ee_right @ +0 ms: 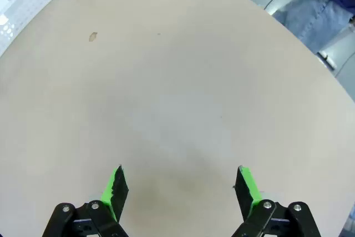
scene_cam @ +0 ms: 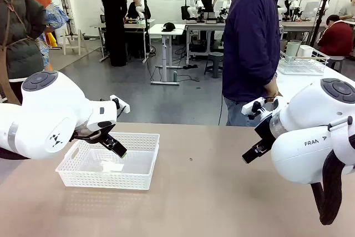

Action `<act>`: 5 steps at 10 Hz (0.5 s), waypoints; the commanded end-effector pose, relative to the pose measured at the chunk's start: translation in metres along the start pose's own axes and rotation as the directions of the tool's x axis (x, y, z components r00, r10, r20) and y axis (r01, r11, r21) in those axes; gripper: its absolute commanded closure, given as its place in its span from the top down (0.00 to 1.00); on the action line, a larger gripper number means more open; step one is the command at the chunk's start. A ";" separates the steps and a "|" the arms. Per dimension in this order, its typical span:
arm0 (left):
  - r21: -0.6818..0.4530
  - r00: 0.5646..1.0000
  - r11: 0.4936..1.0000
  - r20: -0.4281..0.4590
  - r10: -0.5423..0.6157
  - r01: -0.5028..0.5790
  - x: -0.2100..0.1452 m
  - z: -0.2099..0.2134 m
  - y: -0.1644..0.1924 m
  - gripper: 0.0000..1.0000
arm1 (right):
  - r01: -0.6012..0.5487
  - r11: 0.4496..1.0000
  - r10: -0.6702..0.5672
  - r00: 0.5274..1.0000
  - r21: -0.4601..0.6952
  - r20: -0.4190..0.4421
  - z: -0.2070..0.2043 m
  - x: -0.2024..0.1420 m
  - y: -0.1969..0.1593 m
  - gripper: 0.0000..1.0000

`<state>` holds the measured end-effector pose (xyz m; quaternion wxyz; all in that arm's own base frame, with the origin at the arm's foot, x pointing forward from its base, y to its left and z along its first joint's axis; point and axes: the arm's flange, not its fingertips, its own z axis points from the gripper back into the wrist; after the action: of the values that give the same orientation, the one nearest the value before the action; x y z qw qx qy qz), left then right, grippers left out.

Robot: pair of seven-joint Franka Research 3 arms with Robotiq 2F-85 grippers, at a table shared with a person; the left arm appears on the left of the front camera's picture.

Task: Clean and organize the cups into the basket.
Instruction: Pick up the Organizing basket and move it to the center of the table, then pick up the Reusable plastic cup from the right side of the table and place it inside the Organizing basket.

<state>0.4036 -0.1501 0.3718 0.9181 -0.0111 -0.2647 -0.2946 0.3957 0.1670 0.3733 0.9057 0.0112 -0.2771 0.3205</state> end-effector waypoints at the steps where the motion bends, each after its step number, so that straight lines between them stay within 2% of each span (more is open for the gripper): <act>1: 0.000 1.000 1.000 0.000 0.000 0.000 0.000 0.000 0.000 1.00 | 0.000 1.000 0.000 1.000 0.000 0.000 0.000 0.000 0.000 1.00; 5: 0.000 1.000 1.000 0.000 0.000 0.000 0.000 0.000 0.000 1.00 | 0.000 1.000 0.000 1.000 0.000 0.000 0.000 0.000 0.000 1.00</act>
<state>0.4036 -0.1503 0.3718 0.9181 -0.0112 -0.2647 -0.2947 0.3957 0.1669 0.3733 0.9057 0.0111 -0.2771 0.3205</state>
